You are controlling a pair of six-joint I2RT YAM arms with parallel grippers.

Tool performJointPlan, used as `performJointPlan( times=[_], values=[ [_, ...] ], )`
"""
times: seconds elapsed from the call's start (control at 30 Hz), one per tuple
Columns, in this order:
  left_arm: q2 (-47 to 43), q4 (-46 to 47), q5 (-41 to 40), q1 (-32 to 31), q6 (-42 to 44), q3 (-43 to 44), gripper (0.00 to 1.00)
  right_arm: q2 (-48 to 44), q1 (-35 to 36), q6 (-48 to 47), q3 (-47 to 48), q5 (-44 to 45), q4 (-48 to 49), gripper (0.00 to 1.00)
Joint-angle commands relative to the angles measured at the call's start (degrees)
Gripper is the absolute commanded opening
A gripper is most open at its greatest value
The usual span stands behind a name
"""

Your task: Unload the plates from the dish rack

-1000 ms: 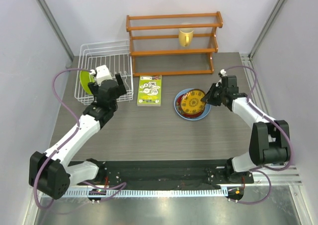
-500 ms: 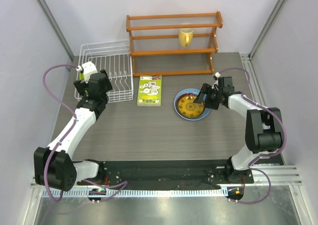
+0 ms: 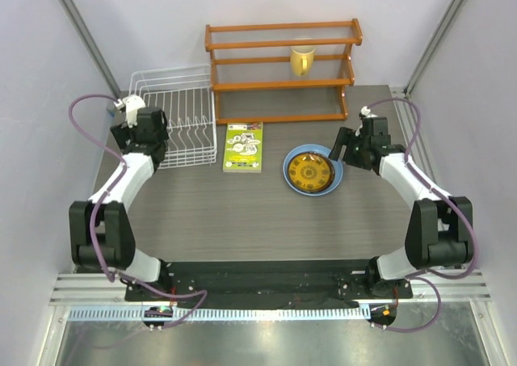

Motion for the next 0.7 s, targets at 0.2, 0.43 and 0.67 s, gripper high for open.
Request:
performJointPlan(
  times=[0.2, 0.43, 0.67],
  values=[
    [10.78, 7.71, 0.88, 5.79, 0.93, 8.05, 0.99, -4.4, -0.1, -2.11, 2.88, 3.14, -0.4, 0.84],
    [14.65, 7.27, 3.6, 7.64, 0.4, 11.75, 0.7, -1.85, -0.1, -2.46, 3.4, 3.05, -0.31, 0.83],
    [16.14, 7.1, 5.62, 8.69, -0.04, 12.46, 0.59, -1.76, 0.08, -2.55, 3.23, 2.96, -0.4, 0.83]
  ],
)
